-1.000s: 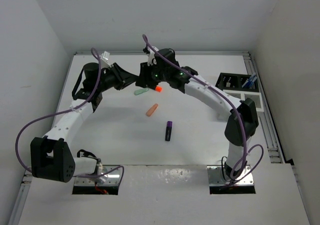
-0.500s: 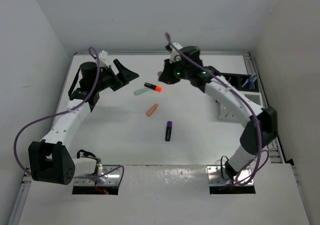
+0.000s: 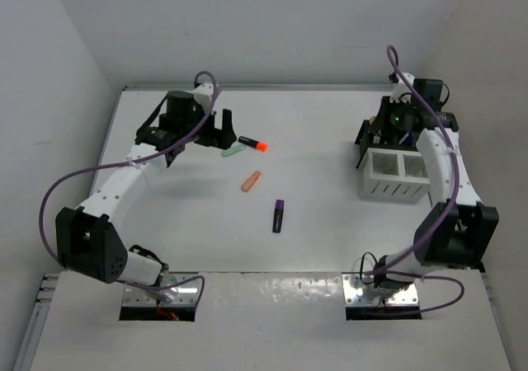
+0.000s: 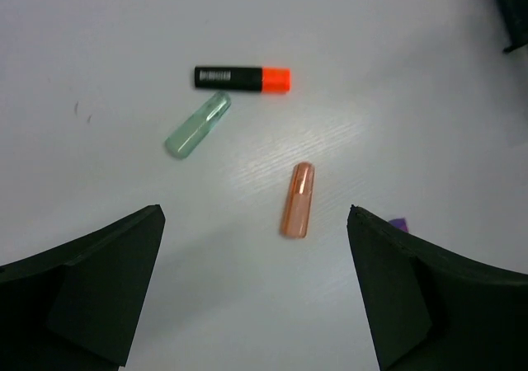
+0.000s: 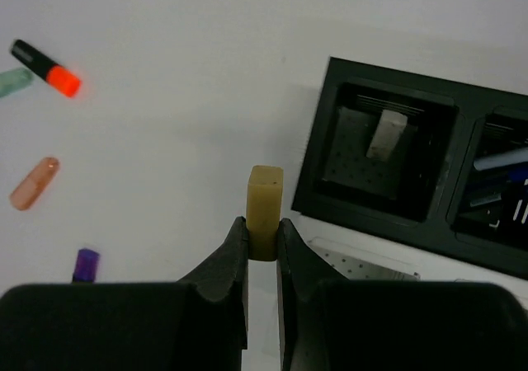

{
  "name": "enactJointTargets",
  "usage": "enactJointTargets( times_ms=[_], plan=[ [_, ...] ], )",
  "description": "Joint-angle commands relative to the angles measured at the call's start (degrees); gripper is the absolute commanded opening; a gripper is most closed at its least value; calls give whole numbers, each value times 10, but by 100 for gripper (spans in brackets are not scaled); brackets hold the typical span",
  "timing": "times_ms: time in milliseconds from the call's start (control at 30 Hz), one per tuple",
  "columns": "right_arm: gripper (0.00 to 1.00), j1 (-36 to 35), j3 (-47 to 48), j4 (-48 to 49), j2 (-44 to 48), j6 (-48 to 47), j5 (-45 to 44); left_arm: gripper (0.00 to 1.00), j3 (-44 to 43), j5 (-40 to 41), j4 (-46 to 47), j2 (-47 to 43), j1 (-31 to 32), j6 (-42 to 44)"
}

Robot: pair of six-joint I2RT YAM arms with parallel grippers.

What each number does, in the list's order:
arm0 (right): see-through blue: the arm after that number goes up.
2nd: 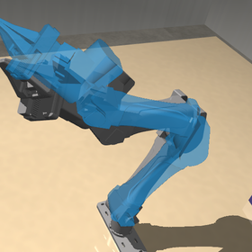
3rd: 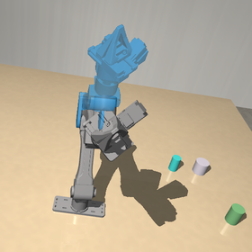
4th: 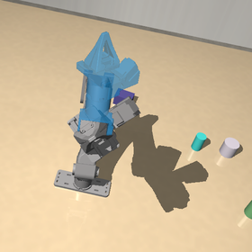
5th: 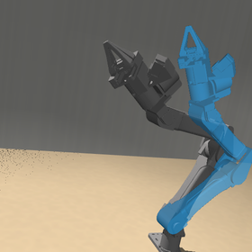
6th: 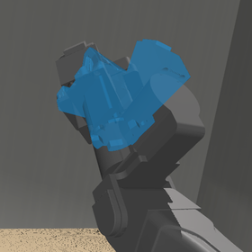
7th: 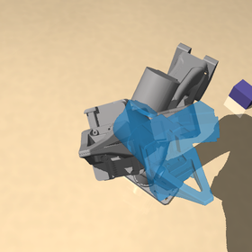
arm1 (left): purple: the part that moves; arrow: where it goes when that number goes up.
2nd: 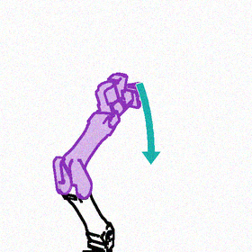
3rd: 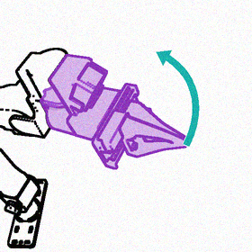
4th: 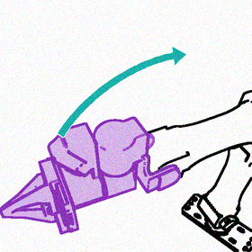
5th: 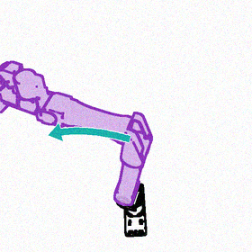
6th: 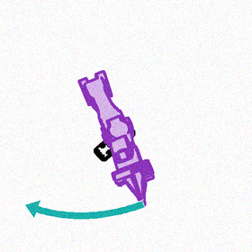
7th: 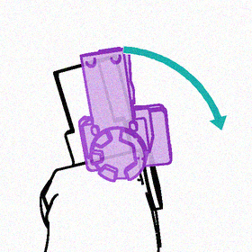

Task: Sort the stationery into containers
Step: Place the stationery into the container

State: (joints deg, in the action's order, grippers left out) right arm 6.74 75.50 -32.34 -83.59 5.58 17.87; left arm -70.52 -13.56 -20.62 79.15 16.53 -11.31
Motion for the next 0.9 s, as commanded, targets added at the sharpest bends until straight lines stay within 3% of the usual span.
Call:
enactJointTargets(
  times_ms=[0,267,300,333,533,600,767,867],
  plan=[
    [0,27,43,-65,-63,-50,19,100,-1,47,-21,4,16,65],
    [0,48,68,-41,-130,-80,-24,100,8,75,-22,24,25,93],
    [3,48,81,-47,-138,-81,-27,100,9,77,-23,28,26,97],
    [14,49,89,-50,-146,-81,-30,100,7,80,-23,37,28,105],
    [32,56,126,-59,-180,-73,-40,100,-28,99,-57,101,31,130],
    [45,56,132,-61,-178,-73,-42,100,-37,100,-58,119,30,135],
    [50,57,134,-76,-158,-63,-26,99,-50,94,-50,155,22,167],
    [50,57,104,-70,-118,-34,25,91,-59,73,-26,199,19,215]
  ],
)
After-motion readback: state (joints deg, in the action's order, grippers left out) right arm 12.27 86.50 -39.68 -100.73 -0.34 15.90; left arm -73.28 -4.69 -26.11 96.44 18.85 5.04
